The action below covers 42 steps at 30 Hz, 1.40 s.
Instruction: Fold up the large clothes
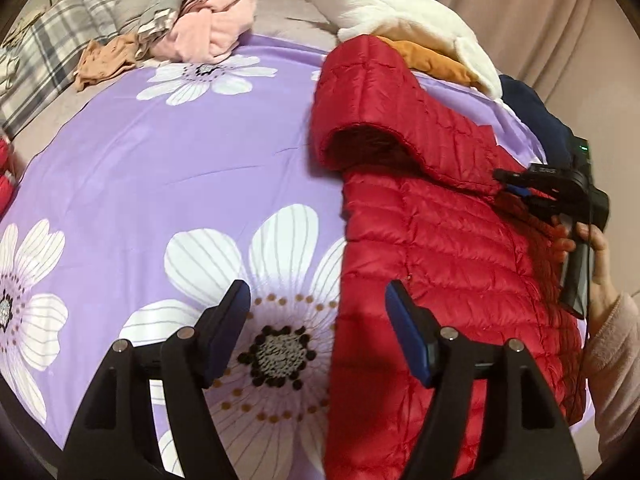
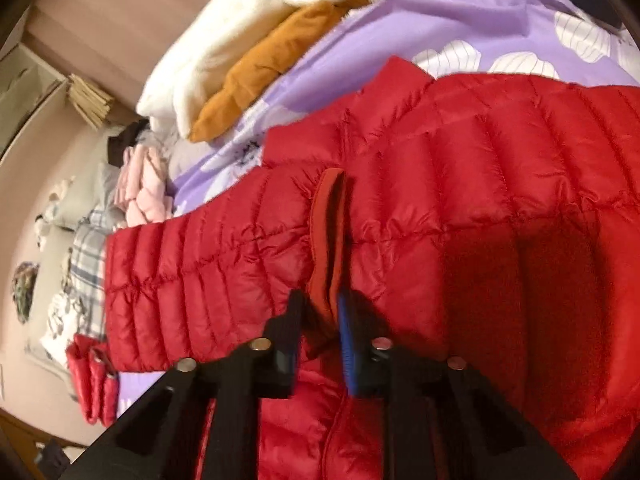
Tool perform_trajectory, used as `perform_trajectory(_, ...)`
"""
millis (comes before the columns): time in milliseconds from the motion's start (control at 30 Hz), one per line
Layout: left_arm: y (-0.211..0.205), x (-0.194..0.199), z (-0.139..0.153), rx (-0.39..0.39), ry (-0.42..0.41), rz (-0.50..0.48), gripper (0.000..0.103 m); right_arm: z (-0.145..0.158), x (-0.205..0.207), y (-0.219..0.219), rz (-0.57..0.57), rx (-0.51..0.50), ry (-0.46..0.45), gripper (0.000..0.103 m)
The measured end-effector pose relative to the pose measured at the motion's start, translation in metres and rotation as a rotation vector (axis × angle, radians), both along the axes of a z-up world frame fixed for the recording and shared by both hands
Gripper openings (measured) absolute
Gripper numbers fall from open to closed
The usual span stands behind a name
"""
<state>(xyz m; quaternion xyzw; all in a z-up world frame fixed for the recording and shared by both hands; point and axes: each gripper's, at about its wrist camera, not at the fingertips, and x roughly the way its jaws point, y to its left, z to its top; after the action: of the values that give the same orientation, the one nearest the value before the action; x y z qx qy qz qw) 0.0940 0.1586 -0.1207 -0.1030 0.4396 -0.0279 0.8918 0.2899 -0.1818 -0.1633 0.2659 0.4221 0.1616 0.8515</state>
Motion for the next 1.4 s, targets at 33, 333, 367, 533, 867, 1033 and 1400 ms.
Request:
perform_trajectory(33,0.0,-0.001,-0.001,-0.004,0.006,0.003,0.07,0.004,-0.006,-0.001,-0.002,0.006,-0.018,0.011)
perform_trajectory(333,-0.008,-0.005,-0.004,-0.028,0.024,-0.016,0.07,0.057,-0.106,-0.05,-0.03,-0.009,-0.144,0.011)
perform_trajectory(367,-0.009,-0.005,-0.004,-0.031,0.025,-0.021,0.07,0.056,-0.11,-0.057,-0.04,-0.006,-0.136,0.011)
perform_trajectory(533,-0.021,-0.002,-0.004,-0.026,0.042,-0.049,0.07,0.03,-0.113,-0.091,-0.154,-0.073,-0.045,0.011)
perform_trajectory(867,-0.04,0.021,0.001,0.008,0.048,-0.1,0.07,0.023,-0.124,-0.109,-0.302,-0.189,-0.008,0.022)
perform_trajectory(1033,-0.065,0.057,0.013,0.021,-0.016,-0.148,0.07,0.047,-0.128,-0.081,-0.197,-0.293,-0.18,0.022)
perform_trajectory(1400,-0.122,0.154,-0.023,0.106,0.046,-0.19,0.055,0.001,-0.078,-0.048,-0.09,-0.441,-0.08,0.022)
